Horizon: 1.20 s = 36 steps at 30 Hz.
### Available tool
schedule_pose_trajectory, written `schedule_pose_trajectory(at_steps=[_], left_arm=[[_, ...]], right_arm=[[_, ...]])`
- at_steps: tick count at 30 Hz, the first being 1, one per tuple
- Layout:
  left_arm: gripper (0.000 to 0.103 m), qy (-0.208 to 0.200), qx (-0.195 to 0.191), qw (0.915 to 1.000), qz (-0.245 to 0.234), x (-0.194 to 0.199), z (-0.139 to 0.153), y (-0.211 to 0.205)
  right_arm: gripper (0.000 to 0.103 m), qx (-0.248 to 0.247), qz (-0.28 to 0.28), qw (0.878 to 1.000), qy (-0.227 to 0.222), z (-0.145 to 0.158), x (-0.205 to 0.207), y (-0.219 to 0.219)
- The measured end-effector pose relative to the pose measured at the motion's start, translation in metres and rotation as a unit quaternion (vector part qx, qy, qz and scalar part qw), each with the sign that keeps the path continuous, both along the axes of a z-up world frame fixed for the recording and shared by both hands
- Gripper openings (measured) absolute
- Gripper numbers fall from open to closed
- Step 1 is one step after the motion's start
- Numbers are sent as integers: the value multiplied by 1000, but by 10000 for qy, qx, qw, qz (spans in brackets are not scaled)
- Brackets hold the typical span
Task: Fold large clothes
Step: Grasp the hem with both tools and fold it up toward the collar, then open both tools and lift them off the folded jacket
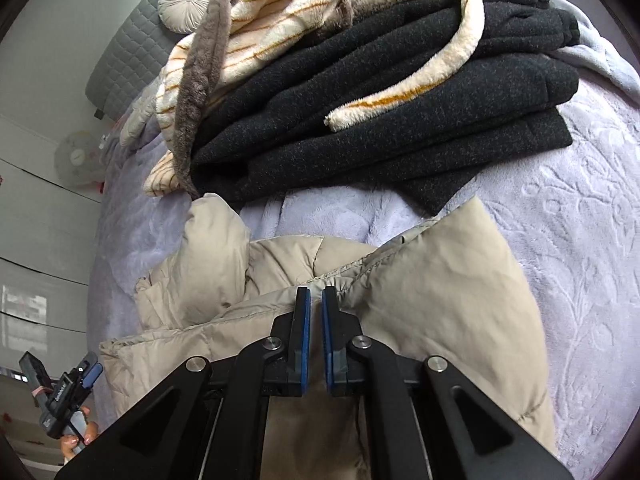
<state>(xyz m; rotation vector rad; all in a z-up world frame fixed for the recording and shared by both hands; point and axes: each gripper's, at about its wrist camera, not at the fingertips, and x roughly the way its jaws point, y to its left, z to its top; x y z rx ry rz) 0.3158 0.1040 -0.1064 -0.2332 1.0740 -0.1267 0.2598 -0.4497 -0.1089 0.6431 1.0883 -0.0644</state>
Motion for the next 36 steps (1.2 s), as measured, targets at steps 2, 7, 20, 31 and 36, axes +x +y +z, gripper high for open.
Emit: schedule_pose_trajectory(at_steps=[2,7,20,31,36], left_arm=[[81,-23,174,9998,-61,-4,0,5],[81,229,456,9987,-42,2,-23,22],[30,718,288,9954,574,35,-72,39],[39,808,731,9914,728,58,-112,23],[66,698,687,9881,1184,52,-84,55]], right_arm=[[7,-329,52,9994,-134,17,-10,-3],[86,-1211,-236,9913,-451,41,-42,-32],[11,-959,98,9950,250,-13,0,-31],[24,-887,-612,9919,672,-69,12,-50],[49,-1024,-1174,9853,702,-47,-8,-66]])
